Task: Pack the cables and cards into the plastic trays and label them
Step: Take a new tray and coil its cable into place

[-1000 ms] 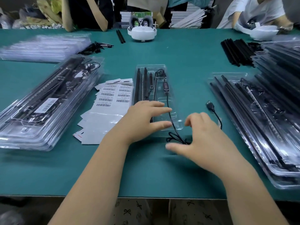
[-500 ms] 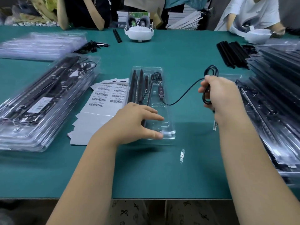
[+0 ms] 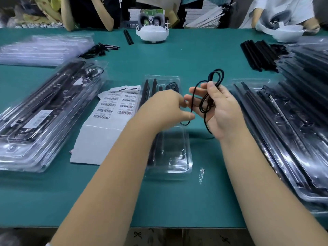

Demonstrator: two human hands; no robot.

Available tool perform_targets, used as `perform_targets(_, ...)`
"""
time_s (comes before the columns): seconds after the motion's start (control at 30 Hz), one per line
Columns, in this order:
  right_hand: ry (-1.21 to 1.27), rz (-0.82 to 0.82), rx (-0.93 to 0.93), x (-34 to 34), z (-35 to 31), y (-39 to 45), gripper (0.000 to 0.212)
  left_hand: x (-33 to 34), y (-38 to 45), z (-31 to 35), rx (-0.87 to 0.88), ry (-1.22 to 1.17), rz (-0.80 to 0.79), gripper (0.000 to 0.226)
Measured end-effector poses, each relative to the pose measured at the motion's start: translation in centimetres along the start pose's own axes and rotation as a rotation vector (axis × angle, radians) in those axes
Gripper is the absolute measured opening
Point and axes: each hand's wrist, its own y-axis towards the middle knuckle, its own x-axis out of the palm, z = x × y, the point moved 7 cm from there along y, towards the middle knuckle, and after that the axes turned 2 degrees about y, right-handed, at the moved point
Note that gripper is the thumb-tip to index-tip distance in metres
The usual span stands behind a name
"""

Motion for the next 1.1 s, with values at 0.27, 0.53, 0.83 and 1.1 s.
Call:
perform_targets(0.27,-0.148,0.189,0.071,-2.5,0.1,0.3,0.021,3.9,1.0,-2.5,0.024,-0.406,0.054,0.019)
perform_targets(0.53,-0.725,0.117,0.108,-1.8,2.3,0.3,0.016,3.0,1.3,-3.9,-0.097,-0.899,0.214,0.013)
perform_targets(0.83,-0.640,-0.006,0.151,-0.5,2.3,0.3,0.033,2.6,1.2,-4.7,-0.154,-1.035,0.306,0.022)
perform_targets(1.1,-0.731,0.037,0.028,-0.8,1.2,0.1,0.016,2.4,1.2,-4.7,-0.121,-0.978,0.352,0.017)
